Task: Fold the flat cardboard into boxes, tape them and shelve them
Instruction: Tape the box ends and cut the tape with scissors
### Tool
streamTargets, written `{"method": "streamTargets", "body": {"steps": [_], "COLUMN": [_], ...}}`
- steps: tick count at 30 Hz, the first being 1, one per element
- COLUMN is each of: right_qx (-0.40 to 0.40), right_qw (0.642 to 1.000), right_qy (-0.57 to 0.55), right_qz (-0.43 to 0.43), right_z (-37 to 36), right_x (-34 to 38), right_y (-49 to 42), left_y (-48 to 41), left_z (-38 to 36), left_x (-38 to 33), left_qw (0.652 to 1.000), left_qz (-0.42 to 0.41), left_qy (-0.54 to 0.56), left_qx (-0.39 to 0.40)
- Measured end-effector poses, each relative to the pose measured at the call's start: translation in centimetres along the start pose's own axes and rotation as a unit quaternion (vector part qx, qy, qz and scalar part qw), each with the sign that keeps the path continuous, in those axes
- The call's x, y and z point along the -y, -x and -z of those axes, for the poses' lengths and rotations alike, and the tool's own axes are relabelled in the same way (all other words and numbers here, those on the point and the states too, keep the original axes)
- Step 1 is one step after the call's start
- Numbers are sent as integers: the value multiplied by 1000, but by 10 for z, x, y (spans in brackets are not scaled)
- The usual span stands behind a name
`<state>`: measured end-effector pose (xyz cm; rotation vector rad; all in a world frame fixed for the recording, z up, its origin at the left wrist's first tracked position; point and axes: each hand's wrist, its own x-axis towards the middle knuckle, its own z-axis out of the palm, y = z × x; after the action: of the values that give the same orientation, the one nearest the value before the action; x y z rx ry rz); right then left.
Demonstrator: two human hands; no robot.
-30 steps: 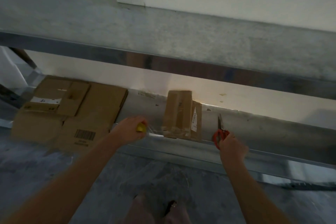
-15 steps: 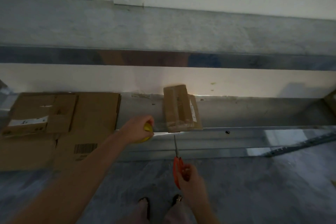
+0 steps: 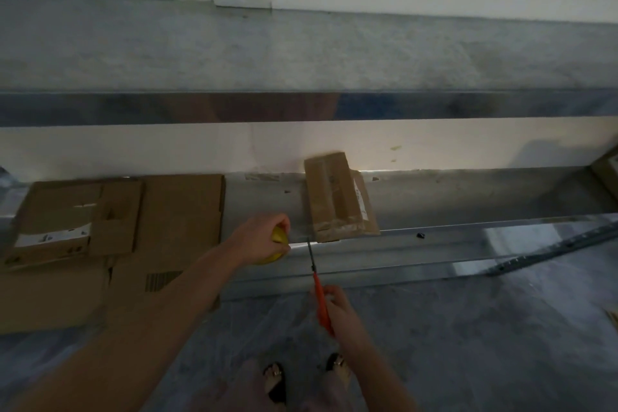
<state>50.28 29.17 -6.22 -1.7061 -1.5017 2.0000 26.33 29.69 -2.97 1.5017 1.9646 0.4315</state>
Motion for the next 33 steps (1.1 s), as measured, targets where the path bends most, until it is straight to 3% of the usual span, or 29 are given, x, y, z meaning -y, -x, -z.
{"method": "streamTargets", "body": {"steps": [8, 20, 26, 33], "right_qx": [16, -42, -72, -41], "right_qw": [999, 999, 979, 970], "right_qy": [-50, 6, 181, 235], "right_qz": [6, 22, 52, 41], "right_z": [-1, -3, -3, 13], "right_x": [13, 12, 18, 8], "right_y": [-8, -20, -30, -41], "left_y": [-2, -3, -1, -5], "left_z": [0, 1, -1, 3], "left_x": [3, 1, 2, -1], "left_qw": [1000, 1000, 1000, 1000], "left_qz": [-4, -20, -22, 3], "left_qy": [-7, -14, -19, 3], "left_qx": [-3, 6, 4, -26]}}
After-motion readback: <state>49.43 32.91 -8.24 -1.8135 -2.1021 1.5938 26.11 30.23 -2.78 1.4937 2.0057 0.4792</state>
